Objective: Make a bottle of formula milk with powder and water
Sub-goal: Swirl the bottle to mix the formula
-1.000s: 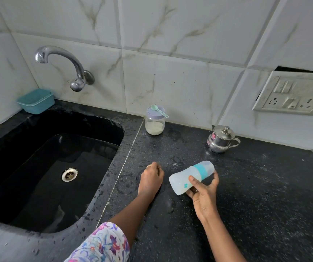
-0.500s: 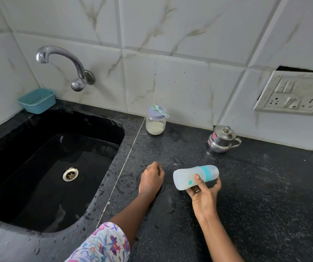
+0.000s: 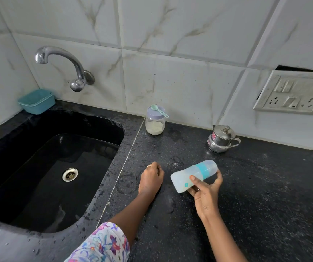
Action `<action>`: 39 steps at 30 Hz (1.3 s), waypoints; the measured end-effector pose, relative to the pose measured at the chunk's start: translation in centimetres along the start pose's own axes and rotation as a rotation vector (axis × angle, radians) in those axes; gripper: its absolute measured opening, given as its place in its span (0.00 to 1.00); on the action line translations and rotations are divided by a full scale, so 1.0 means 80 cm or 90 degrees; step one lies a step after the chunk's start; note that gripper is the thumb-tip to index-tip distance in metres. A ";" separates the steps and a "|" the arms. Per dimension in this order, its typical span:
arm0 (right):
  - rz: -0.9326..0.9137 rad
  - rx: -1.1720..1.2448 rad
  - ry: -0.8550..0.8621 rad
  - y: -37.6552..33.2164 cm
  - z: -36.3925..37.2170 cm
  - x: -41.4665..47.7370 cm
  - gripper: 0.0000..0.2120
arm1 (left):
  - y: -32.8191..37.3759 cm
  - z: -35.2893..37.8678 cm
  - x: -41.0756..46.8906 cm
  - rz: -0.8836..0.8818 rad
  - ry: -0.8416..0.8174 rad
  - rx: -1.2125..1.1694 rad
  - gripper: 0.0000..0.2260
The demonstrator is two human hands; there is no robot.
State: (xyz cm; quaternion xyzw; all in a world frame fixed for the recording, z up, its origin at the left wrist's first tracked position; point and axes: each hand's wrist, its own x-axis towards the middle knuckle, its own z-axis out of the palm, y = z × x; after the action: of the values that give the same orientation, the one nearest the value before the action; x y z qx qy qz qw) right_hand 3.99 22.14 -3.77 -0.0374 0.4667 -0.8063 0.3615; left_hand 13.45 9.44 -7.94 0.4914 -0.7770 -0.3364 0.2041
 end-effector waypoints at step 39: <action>0.011 0.049 0.048 0.006 -0.006 0.003 0.32 | -0.002 0.001 0.001 0.002 -0.001 -0.003 0.04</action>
State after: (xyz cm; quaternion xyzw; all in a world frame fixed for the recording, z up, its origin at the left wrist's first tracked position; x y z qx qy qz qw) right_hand 3.90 22.21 -4.49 0.0107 0.4490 -0.8214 0.3516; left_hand 13.49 9.37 -8.13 0.4891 -0.7774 -0.3384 0.2049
